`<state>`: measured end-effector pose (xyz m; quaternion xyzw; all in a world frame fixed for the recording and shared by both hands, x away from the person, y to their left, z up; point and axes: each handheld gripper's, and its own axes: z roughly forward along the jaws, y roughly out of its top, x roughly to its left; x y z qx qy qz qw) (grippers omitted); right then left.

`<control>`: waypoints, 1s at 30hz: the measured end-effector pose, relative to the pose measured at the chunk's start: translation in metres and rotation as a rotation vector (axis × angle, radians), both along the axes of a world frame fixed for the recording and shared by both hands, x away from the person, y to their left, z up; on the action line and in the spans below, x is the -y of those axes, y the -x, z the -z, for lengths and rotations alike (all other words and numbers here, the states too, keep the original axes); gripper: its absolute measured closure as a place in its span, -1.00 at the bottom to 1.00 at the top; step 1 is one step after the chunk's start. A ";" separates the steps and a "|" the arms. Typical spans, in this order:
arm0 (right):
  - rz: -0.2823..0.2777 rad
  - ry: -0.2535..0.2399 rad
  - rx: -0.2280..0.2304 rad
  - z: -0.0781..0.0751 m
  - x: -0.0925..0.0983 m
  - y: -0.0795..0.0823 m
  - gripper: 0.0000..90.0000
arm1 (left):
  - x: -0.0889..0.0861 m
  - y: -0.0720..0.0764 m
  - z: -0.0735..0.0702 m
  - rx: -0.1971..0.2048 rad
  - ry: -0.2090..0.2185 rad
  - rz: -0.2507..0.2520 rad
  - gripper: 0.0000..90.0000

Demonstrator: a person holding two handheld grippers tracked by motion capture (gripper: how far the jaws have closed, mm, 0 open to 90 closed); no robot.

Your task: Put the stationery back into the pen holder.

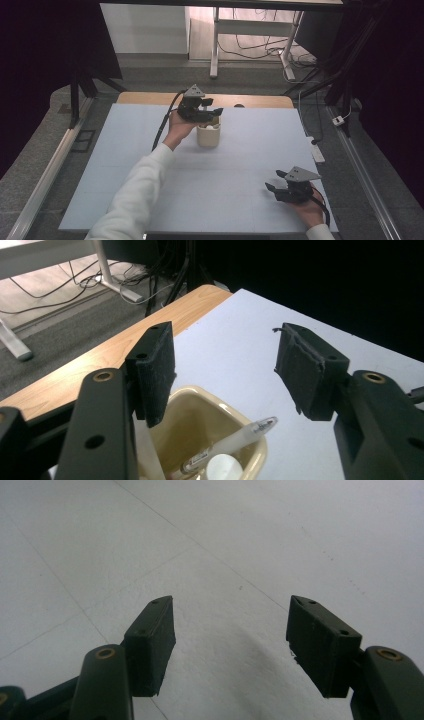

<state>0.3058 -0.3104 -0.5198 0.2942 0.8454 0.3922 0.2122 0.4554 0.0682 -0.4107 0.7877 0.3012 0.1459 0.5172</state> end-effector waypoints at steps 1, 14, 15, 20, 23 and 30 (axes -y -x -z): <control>0.001 -0.001 -0.001 0.000 0.000 0.000 -0.21 | 0.000 0.001 0.000 -0.001 -0.002 0.002 -0.10; -0.003 -0.002 0.003 0.000 0.000 0.000 -0.21 | -0.016 0.029 0.004 0.008 -0.017 0.010 -0.10; -0.004 -0.002 0.003 0.000 0.000 0.000 -0.21 | -0.018 0.032 0.004 0.013 -0.027 0.009 -0.10; -0.004 -0.006 0.004 0.000 0.000 0.000 -0.21 | -0.031 0.047 0.008 0.009 -0.017 0.010 -0.10; -0.004 -0.008 0.002 0.000 0.001 0.000 -0.21 | -0.038 0.055 0.011 0.005 -0.024 0.006 -0.10; -0.003 -0.024 0.002 -0.001 0.002 0.000 -0.21 | -0.055 0.077 0.018 -0.018 -0.062 0.006 -0.13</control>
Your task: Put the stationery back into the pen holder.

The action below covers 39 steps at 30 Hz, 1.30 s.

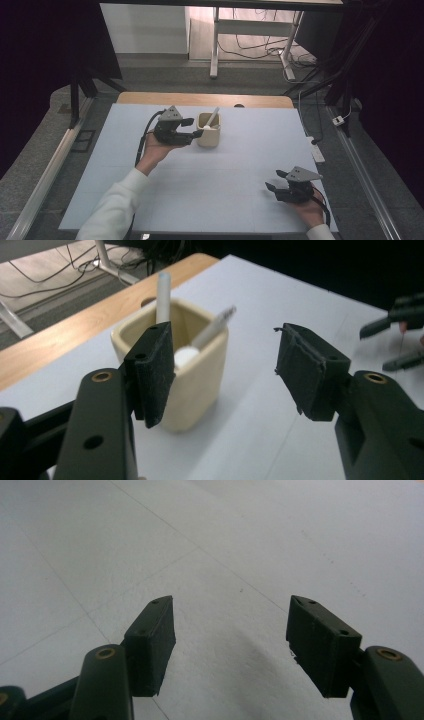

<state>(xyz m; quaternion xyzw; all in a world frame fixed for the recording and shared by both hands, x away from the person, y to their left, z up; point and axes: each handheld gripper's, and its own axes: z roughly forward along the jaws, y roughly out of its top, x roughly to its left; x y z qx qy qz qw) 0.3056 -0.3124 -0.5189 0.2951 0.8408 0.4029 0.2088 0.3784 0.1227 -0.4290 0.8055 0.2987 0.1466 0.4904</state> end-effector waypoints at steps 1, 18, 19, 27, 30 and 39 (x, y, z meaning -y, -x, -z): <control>-0.001 0.000 0.001 0.000 0.000 0.000 -0.21 | -0.002 0.004 0.001 0.002 -0.008 -0.002 -0.13; 0.009 -0.009 0.007 -0.002 0.005 0.009 -0.21 | -0.043 0.056 0.026 -0.039 -0.017 -0.030 -0.17; 0.008 -0.008 0.007 -0.002 0.005 0.010 -0.21 | -0.045 0.059 0.028 -0.041 -0.015 -0.031 -0.17; 0.010 -0.003 0.004 -0.002 0.005 0.010 -0.21 | -0.063 0.082 0.045 -0.065 -0.038 -0.036 -0.20; 0.009 -0.003 0.003 -0.002 0.005 0.010 -0.21 | -0.071 0.091 0.052 -0.076 -0.040 -0.043 -0.21; 0.007 -0.005 0.001 -0.001 0.004 0.009 -0.21 | -0.085 0.114 0.067 -0.098 -0.051 -0.057 -0.23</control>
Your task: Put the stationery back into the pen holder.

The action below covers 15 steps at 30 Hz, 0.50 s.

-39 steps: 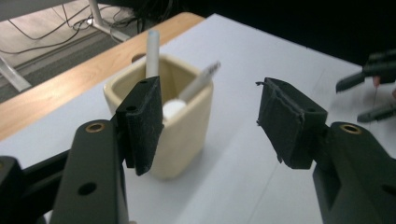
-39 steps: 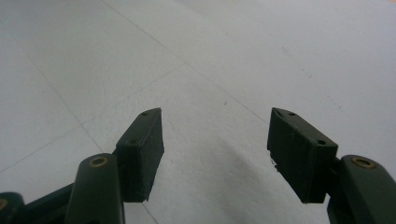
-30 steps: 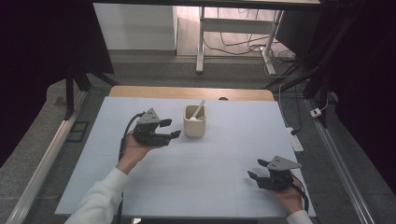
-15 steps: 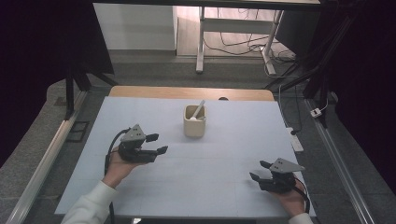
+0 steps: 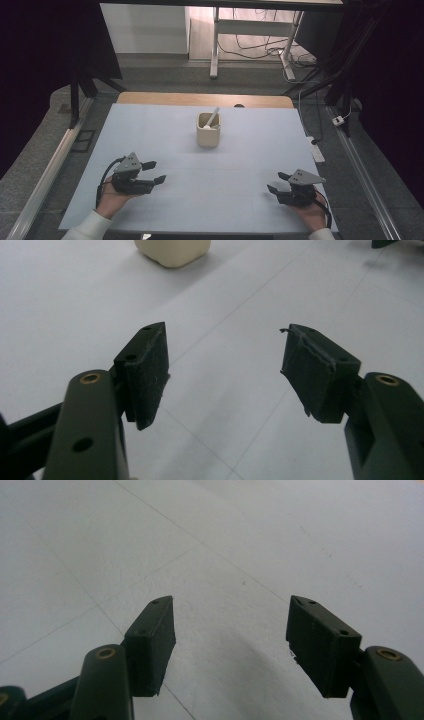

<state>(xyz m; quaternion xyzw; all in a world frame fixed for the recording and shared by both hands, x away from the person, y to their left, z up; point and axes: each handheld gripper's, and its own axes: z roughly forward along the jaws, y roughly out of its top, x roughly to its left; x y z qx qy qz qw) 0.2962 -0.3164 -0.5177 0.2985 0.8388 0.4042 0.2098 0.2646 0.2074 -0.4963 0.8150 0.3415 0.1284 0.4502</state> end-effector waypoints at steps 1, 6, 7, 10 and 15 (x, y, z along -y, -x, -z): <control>0.000 -0.001 0.000 0.000 0.000 0.000 -0.21 | -0.002 0.002 0.001 0.000 0.001 -0.003 -0.23; -0.003 -0.010 0.001 0.000 0.000 -0.001 -0.21 | -0.009 0.010 0.006 -0.008 -0.008 -0.023 -0.24; 0.005 -0.008 0.004 0.000 0.000 -0.001 -0.21 | -0.010 0.011 0.007 -0.010 -0.009 -0.024 -0.24; -0.002 -0.013 -0.001 0.001 -0.001 -0.002 -0.21 | -0.013 0.013 0.010 -0.011 -0.016 -0.032 -0.25; -0.004 -0.008 -0.004 0.001 -0.002 -0.002 -0.21 | -0.018 0.014 0.010 -0.013 -0.005 -0.045 -0.25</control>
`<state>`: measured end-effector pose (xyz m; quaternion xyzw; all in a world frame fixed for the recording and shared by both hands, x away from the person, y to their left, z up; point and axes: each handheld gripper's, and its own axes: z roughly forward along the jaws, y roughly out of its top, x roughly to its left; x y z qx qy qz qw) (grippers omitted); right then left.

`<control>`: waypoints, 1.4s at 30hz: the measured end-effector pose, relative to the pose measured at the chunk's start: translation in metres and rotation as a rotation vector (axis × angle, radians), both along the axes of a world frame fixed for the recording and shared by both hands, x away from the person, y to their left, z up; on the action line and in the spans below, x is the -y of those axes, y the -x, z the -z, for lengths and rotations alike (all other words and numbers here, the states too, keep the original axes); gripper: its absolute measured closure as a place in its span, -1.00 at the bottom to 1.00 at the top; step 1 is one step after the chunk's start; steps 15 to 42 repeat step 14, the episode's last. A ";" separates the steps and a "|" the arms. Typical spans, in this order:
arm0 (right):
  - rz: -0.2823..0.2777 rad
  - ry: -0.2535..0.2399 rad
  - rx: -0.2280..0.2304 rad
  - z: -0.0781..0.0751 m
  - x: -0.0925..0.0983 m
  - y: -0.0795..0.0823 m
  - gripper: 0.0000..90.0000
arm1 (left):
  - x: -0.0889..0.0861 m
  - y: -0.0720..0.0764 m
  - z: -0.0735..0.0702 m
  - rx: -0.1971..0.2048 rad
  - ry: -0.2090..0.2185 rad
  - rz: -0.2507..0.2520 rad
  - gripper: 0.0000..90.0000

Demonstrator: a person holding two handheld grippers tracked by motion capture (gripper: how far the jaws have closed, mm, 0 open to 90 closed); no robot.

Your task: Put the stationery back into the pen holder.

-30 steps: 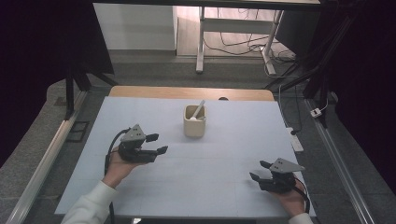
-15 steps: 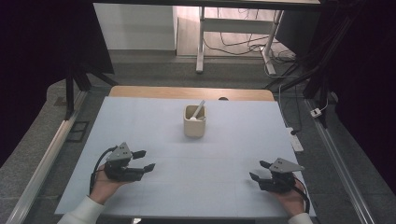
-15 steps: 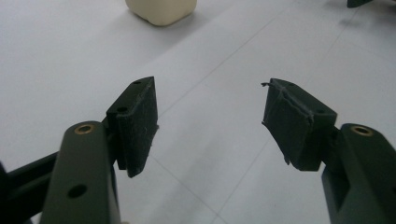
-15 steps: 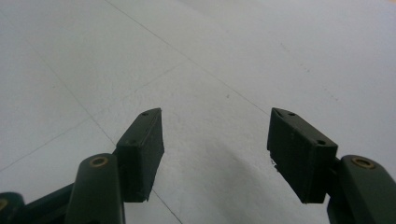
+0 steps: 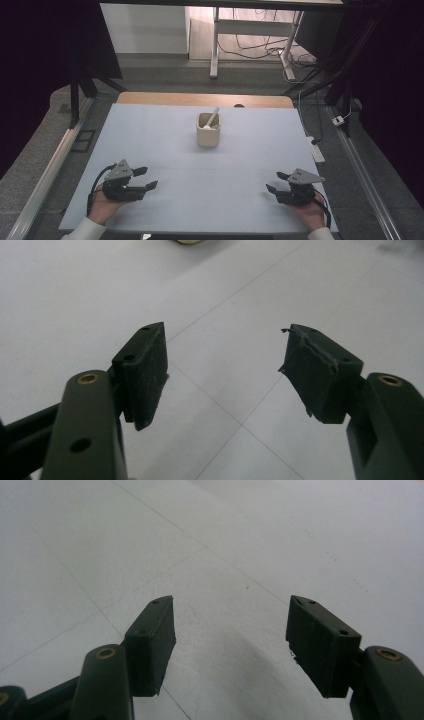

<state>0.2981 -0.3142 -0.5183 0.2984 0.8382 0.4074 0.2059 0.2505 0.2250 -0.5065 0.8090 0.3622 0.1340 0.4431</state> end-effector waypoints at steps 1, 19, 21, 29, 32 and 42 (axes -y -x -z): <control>-0.001 0.001 0.001 0.000 0.000 0.000 -0.21 | 0.000 0.000 0.000 -0.001 0.006 -0.001 -0.25; -0.004 0.001 -0.001 0.000 0.000 0.000 -0.21 | -0.001 -0.001 0.000 0.001 0.003 -0.011 -0.27; -0.004 0.001 -0.001 0.000 0.000 0.000 -0.21 | -0.001 -0.001 0.000 0.001 0.003 -0.011 -0.27; -0.004 0.001 -0.001 0.000 0.000 0.000 -0.21 | -0.001 -0.001 0.000 0.001 0.003 -0.011 -0.27; -0.004 0.001 -0.001 0.000 0.000 0.000 -0.21 | -0.001 -0.001 0.000 0.001 0.003 -0.011 -0.27; -0.004 0.001 -0.001 0.000 0.000 0.000 -0.21 | -0.001 -0.001 0.000 0.001 0.003 -0.011 -0.27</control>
